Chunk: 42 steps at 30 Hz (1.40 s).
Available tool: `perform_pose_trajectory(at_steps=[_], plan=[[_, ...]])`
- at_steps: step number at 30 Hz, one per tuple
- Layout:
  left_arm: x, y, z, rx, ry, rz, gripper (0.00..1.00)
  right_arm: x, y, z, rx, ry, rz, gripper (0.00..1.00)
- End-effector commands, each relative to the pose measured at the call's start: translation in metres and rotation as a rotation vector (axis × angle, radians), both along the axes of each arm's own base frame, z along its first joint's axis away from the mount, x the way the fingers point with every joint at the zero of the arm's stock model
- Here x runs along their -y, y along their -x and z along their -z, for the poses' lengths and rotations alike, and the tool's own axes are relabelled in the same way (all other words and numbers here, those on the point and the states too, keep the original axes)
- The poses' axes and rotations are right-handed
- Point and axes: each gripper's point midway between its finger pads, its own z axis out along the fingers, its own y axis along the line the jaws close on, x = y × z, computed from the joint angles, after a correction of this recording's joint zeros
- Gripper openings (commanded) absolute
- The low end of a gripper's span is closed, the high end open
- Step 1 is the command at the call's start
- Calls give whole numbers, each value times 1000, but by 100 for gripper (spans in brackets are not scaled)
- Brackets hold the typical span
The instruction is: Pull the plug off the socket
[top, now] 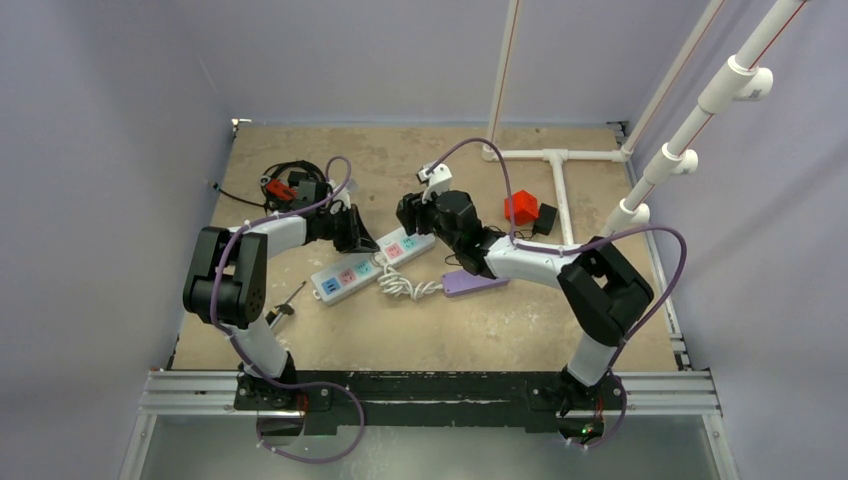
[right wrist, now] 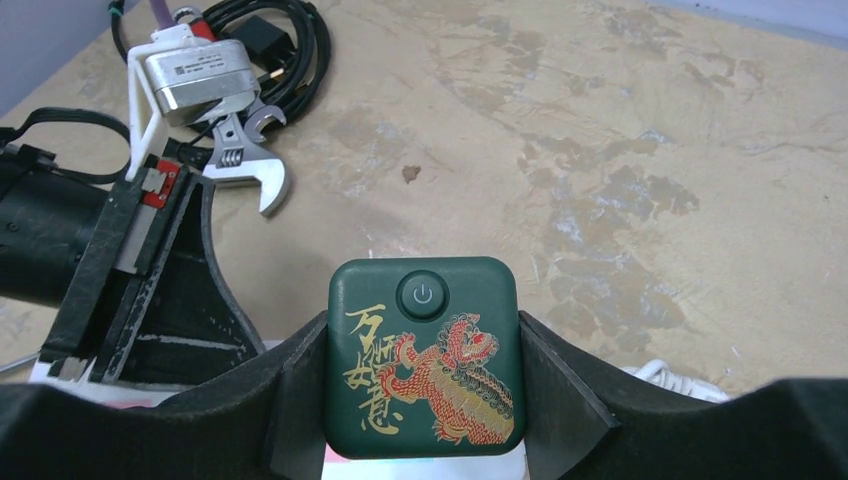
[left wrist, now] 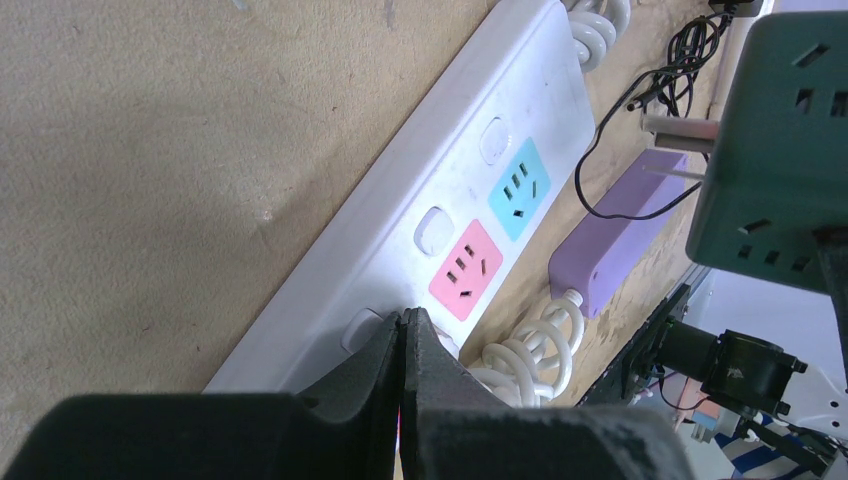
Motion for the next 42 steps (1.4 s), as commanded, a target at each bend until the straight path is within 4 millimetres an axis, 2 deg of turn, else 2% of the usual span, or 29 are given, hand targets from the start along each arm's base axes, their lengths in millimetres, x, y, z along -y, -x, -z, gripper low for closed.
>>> perform_pose_trajectory(at_steps=[1,4,7,9,12,14,20,22,26,27,29,35,40,42], plan=[[-12,9,24,-45,-90,-1,0,9,-3,-43,76,-92,69,0],[-9,8,20,-35,-73,5,0,35,-13,-36,56,-59,185,0],[-8,4,10,0,-65,13,0,74,-30,-27,20,-57,293,0],[-7,2,-1,38,-60,21,4,99,-40,-26,4,-75,347,0],[-4,-5,-23,121,-38,28,16,125,-48,-24,-9,-93,407,0],[-1,-7,-38,175,-14,39,25,137,-54,-14,-34,-79,440,0],[7,-8,-77,323,43,70,58,157,-68,29,-130,21,561,4],[6,-9,-86,358,37,67,64,160,-71,36,-145,39,587,6],[-1,-11,-90,384,-6,37,69,166,-73,45,-169,57,619,28],[-3,-11,-88,381,-18,31,70,168,-73,47,-174,62,626,37],[-5,-12,-87,379,-32,24,70,172,-73,47,-177,65,640,49],[-11,-14,-84,371,-73,-1,71,178,-73,49,-184,71,673,79],[-18,-17,-86,382,-109,-26,72,180,-71,44,-177,61,680,97],[-21,-19,-89,396,-124,-42,72,181,-70,38,-167,48,682,99]])
